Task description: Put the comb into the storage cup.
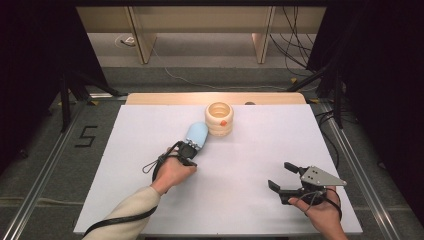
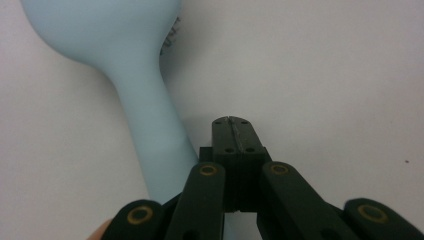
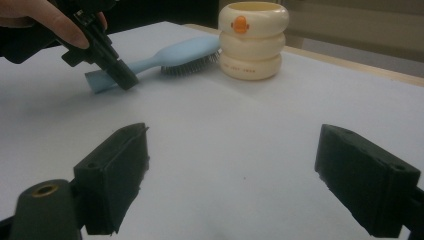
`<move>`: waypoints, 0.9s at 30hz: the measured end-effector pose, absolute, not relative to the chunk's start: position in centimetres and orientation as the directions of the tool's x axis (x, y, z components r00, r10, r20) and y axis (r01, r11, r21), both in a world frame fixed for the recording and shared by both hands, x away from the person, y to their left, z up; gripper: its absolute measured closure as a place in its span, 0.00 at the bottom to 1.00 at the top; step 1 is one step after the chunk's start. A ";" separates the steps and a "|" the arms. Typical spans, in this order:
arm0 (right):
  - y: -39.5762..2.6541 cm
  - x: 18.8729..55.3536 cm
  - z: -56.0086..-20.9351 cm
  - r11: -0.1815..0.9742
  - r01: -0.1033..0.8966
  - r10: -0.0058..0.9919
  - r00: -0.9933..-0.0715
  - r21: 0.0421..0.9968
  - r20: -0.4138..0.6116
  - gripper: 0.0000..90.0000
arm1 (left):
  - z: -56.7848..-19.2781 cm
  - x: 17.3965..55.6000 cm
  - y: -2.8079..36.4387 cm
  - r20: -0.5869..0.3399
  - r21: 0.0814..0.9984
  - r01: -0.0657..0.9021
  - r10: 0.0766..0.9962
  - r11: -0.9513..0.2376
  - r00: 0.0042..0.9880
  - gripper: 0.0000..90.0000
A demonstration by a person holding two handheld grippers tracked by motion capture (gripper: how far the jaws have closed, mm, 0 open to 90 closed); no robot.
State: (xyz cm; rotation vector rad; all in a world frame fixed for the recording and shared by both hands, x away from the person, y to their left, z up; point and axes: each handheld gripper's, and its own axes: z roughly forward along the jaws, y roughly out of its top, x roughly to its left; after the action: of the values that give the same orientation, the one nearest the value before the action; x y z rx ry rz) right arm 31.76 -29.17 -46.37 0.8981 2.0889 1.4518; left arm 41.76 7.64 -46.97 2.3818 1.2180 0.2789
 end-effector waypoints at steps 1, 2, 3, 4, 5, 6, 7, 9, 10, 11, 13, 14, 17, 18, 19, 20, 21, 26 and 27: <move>-29.2 31.8 -46.4 0.238 0.260 0.722 -0.692 0.936 0.008 0.16 | -47.0 41.6 7.8 -0.027 0.474 0.719 0.809 -0.507 0.588 1.00; -29.2 31.8 -46.4 0.237 0.261 0.723 -0.691 0.936 0.009 0.16 | -47.0 41.6 8.0 -0.028 0.473 0.720 0.809 -0.508 0.588 1.00; -29.2 31.8 -46.4 0.237 0.261 0.723 -0.691 0.936 0.009 0.16 | -47.1 41.5 8.2 -0.027 0.471 0.723 0.810 -0.506 0.585 1.00; -29.2 31.7 -46.3 0.235 0.262 0.724 -0.689 0.936 0.012 0.16 | -47.1 41.4 8.4 -0.019 0.467 0.722 0.810 -0.511 0.586 1.00; -29.2 31.7 -46.3 0.234 0.263 0.725 -0.688 0.936 0.012 0.16 | -47.2 41.3 8.8 -0.005 0.460 0.722 0.812 -0.516 0.583 1.00; -29.2 31.7 -46.3 0.234 0.263 0.725 -0.688 0.936 0.012 0.16 | -47.2 41.3 8.8 -0.005 0.460 0.722 0.812 -0.516 0.583 1.00; -29.2 31.7 -46.3 0.234 0.263 0.726 -0.688 0.936 0.012 0.16 | -47.2 41.3 9.2 -0.008 0.458 0.727 0.816 -0.511 0.578 1.00; -29.2 31.7 -46.3 0.235 0.263 0.725 -0.689 0.936 0.011 0.16 | -47.2 41.2 9.8 -0.012 0.456 0.733 0.819 -0.506 0.573 1.00; -29.2 31.7 -46.3 0.235 0.263 0.725 -0.689 0.936 0.011 0.16 | -47.2 41.2 10.0 -0.011 0.455 0.734 0.821 -0.504 0.571 1.00; -29.2 31.7 -46.3 0.233 0.264 0.726 -0.687 0.936 0.013 0.16 | -47.2 41.1 10.3 -0.009 0.455 0.735 0.822 -0.503 0.569 1.00; -29.2 31.7 -46.3 0.233 0.265 0.726 -0.688 0.936 0.014 0.16 | -47.3 41.0 10.7 -0.017 0.457 0.738 0.825 -0.497 0.565 1.00; -29.2 31.7 -46.3 0.234 0.264 0.726 -0.688 0.936 0.012 0.16 | -47.3 40.8 10.9 -0.018 0.457 0.738 0.825 -0.496 0.565 1.00; -29.2 31.7 -46.3 0.234 0.263 0.726 -0.688 0.936 0.012 0.16 | -47.3 40.6 11.1 -0.014 0.460 0.736 0.824 -0.498 0.566 1.00; -29.2 31.7 -46.3 0.233 0.263 0.726 -0.687 0.936 0.013 0.16 | -47.3 40.6 11.2 -0.015 0.460 0.735 0.823 -0.498 0.568 1.00; -29.2 31.7 -46.3 0.233 0.263 0.726 -0.688 0.936 0.013 0.16 | -47.3 40.6 11.3 -0.014 0.458 0.735 0.823 -0.500 0.568 1.00; -29.2 31.7 -46.3 0.233 0.262 0.726 -0.687 0.937 0.011 0.16 | -47.3 40.6 11.4 -0.011 0.457 0.735 0.822 -0.502 0.569 1.00; -29.2 31.7 -46.3 0.232 0.262 0.726 -0.688 0.937 0.012 0.16 | -47.3 40.6 11.5 -0.011 0.457 0.735 0.823 -0.501 0.568 1.00; -29.3 31.7 -46.3 0.233 0.265 0.726 -0.687 0.936 0.014 0.16 | -47.3 40.7 11.8 -0.025 0.456 0.742 0.827 -0.491 0.562 1.00; -29.3 31.7 -46.3 0.233 0.265 0.726 -0.687 0.936 0.014 0.16 | -47.3 40.7 11.9 -0.026 0.458 0.742 0.827 -0.490 0.562 1.00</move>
State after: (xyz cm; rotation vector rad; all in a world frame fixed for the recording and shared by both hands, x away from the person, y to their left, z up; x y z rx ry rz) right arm 31.71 -29.25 -46.33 0.9092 2.0846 1.4524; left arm 40.66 11.86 -47.33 2.3784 1.2692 0.2748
